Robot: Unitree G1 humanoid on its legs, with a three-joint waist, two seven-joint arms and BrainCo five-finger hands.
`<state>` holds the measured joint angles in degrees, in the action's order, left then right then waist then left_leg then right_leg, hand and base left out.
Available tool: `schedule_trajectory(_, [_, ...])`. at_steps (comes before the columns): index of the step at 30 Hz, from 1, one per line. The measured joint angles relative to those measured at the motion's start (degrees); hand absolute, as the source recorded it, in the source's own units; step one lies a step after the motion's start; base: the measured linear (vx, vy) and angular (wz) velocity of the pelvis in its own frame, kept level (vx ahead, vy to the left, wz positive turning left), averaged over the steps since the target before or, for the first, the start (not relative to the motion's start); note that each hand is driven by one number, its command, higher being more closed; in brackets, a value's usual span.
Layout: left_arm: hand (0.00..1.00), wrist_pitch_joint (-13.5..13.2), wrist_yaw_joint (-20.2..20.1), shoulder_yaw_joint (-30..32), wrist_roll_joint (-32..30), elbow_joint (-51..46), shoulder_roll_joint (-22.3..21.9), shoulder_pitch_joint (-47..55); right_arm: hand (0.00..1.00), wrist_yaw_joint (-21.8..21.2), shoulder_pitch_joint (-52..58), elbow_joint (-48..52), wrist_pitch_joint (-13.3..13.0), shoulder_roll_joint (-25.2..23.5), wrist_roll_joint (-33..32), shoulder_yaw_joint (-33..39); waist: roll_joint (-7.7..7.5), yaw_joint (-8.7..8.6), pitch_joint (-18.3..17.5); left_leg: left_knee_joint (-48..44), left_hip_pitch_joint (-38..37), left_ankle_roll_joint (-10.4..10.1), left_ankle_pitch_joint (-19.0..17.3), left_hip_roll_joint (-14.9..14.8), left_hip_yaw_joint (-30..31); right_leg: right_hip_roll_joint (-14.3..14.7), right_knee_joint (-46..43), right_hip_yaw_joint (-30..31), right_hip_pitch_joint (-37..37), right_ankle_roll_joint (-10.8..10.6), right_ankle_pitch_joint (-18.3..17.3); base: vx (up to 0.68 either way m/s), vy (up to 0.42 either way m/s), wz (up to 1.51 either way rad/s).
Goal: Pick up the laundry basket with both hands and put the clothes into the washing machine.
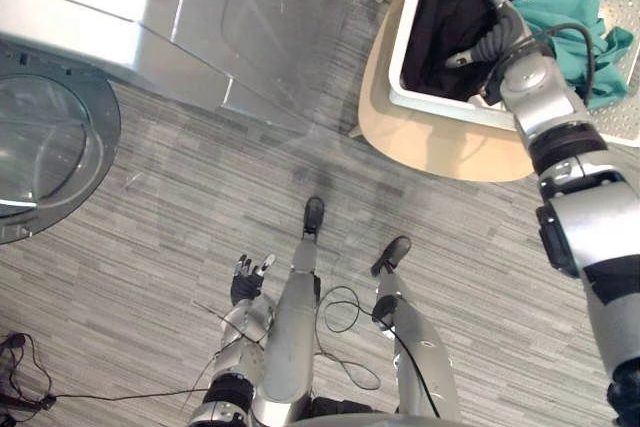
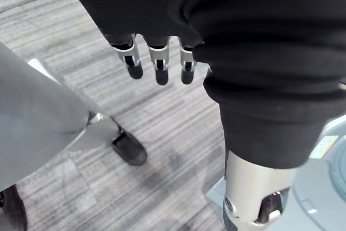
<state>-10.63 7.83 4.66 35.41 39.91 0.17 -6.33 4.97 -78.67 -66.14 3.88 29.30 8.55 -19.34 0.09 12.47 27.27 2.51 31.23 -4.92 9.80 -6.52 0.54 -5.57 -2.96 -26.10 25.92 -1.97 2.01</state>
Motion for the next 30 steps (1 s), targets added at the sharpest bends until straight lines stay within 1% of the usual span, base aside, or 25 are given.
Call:
schedule_trajectory(3, [0.00, 0.00, 0.02, -0.01, 0.00, -0.08, 0.00, 0.00, 0.00, 0.11, 0.00, 0.00, 0.26, -0.70, 0.03, -2.09, 0.00, 0.29, 0.00, 0.00, 0.03, 0.00, 0.00, -0.38, 0.01, 0.36, 0.00, -0.20, 0.02, 0.01, -0.01, 0.01, 0.005, -0.01])
schedule_trajectory(5, [0.00, 0.00, 0.02, -0.10, 0.01, -0.12, -0.07, 0.00, 0.00, 0.14, 0.00, 0.00, 0.49, -1.20, 0.04, -2.56, 0.01, 0.67, -0.01, 0.00, 0.05, 0.00, 0.00, -0.56, -0.05, 0.52, 0.00, -0.23, 0.10, 0.38, -0.25, 0.01, 0.006, -0.02])
schedule_trajectory(6, [0.00, 0.00, 0.02, -0.10, 0.05, -0.16, -0.05, 0.00, 1.00, 0.16, -0.31, 0.00, 0.80, -1.37, 0.25, -3.69, 0.02, 0.75, -0.01, 0.01, 0.19, -0.31, 0.20, -0.66, -0.04, 0.60, -0.04, -0.32, 0.24, 0.54, -0.35, 0.00, 0.000, 0.00])
schedule_trajectory(9, [0.00, 0.04, 0.01, -0.21, 0.54, -1.00, -0.07, 0.02, 1.00, 0.23, -0.79, -0.07, 1.25, -1.74, 1.32, -3.85, 0.03, 0.76, -0.02, 0.01, 0.60, -0.69, 0.45, -0.84, 0.07, 0.77, -0.05, -0.50, 0.52, 0.61, -0.39, 0.01, 0.006, 0.02])
schedule_trajectory(12, [0.00, 0.04, -0.07, -0.72, 1.26, -2.38, -0.18, 0.04, 1.00, 0.31, -0.98, -0.48, 1.26, -1.16, 3.34, -6.03, 0.04, 0.99, -0.03, 0.01, 1.16, -0.79, 0.51, -1.01, 0.18, 0.82, -0.74, -0.63, 1.22, 1.02, -0.72, 0.02, 0.018, 0.03])
schedule_trajectory(15, [0.00, 0.05, -0.08, -0.74, 1.79, -3.82, -0.46, 0.12, 1.00, 0.30, -1.03, -0.55, 1.20, -1.14, 3.48, -8.63, 0.07, 1.00, -0.05, 0.00, 1.74, -1.12, 0.74, -1.16, 0.14, 0.71, -1.84, -0.68, 2.28, 1.52, -1.10, 0.01, 0.010, -0.01])
schedule_trajectory(20, [0.00, 0.05, -0.07, -0.90, 2.25, -4.77, -1.21, 0.12, 1.00, 0.30, -0.96, -0.55, 1.19, -1.82, 3.31, -10.37, 0.22, 0.96, -0.15, -0.20, 1.99, -1.17, 0.78, -1.38, 0.06, 0.82, -2.17, -0.72, 2.56, 1.66, -1.21, 0.01, 0.003, 0.00])
schedule_trajectory(23, [0.00, 0.04, 0.02, -1.66, 2.25, -5.09, -1.25, 0.11, 1.00, 0.33, -0.90, -0.19, 1.21, -1.86, 3.25, -10.24, 0.39, 0.89, -0.24, -0.60, 1.57, -1.17, 0.78, -1.49, -0.42, 0.65, -3.08, -0.67, 2.52, 1.72, -1.24, 0.03, 0.030, -0.03])
schedule_trajectory(25, [0.00, 0.04, 0.07, -1.80, 2.24, -5.08, -1.53, 0.12, 1.00, 0.36, -0.83, 0.84, 1.21, -1.87, 3.19, -9.09, 0.39, 0.81, -0.24, -0.66, 0.73, -1.17, 0.78, -1.53, -1.07, 0.44, -3.91, -0.47, 2.33, 1.72, -1.24, 0.01, 0.022, -0.10])
schedule_trajectory(30, [0.00, 0.05, 0.48, -1.81, 2.16, -4.11, -1.67, 0.21, 1.00, 2.72, 1.05, 6.55, 1.23, -1.98, 2.55, 0.38, 0.38, 0.17, -0.25, -0.67, -3.36, -1.15, 0.77, -1.55, -2.06, 0.34, -4.03, 0.21, -1.16, 1.73, -1.24, 0.00, 0.014, -0.05])
